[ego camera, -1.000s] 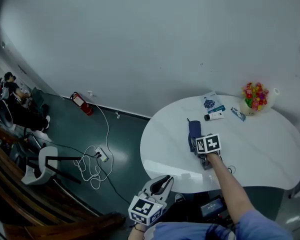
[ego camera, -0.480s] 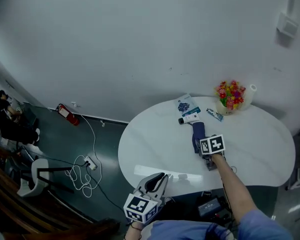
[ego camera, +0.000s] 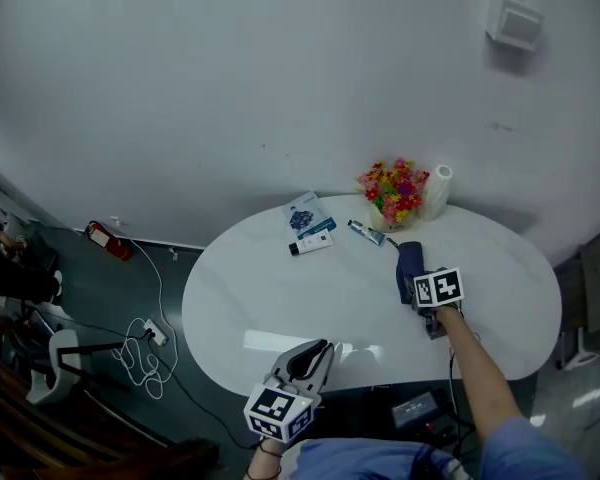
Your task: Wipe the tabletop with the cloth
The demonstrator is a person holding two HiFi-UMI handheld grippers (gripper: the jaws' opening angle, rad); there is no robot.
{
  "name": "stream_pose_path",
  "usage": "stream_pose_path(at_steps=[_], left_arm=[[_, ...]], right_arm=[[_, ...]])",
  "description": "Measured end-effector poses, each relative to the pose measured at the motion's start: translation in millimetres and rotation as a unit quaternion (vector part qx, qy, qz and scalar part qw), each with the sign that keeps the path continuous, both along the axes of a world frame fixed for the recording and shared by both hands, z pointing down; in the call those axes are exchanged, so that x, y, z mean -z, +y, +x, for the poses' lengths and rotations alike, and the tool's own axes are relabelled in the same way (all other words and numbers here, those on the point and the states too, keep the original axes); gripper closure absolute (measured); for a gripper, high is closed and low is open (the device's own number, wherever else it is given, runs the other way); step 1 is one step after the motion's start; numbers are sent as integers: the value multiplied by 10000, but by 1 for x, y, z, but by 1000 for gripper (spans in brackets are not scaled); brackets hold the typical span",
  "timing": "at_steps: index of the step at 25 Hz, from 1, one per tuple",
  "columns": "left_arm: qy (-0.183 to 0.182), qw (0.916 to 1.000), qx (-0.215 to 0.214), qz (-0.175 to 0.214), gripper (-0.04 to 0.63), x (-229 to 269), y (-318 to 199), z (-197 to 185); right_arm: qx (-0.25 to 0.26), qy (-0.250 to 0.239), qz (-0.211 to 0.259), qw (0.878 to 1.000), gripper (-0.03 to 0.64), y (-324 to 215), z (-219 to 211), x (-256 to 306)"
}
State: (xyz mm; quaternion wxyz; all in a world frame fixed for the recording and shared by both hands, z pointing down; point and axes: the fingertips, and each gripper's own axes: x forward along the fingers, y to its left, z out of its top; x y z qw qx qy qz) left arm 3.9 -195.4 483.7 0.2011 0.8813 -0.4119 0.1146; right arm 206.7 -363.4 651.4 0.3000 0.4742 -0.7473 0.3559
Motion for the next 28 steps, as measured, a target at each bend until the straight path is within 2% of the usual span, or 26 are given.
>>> stream_pose_path(at_steps=[5,10,13,18,23,28], left_arm=[[-13,9995,-328,13,561,-4,-6,70],[-9,9987,-513,-78,561,-9,-6,117],[-63,9981,-608,-95,561,-11,-5,133],[-165,9982,-554,-144,561,-11,-6,135],[-269,9983,-481,-199,561,-11,-6,125],[-316,9984,-401,-254,561,-16,-2,107]], right_arm=[[-434,177,-12,9989,546,7,110,-1],[-944,454,-83,9945,546,26,217,-4],[-1276,616,-107,9899,546,36,274,-4],[-1923,767,-165,9782,546,54,350,-7],[-2520,743,-166,9647,546,71,398,-9],[-2832,532,-29,9576,546,76,396,0]])
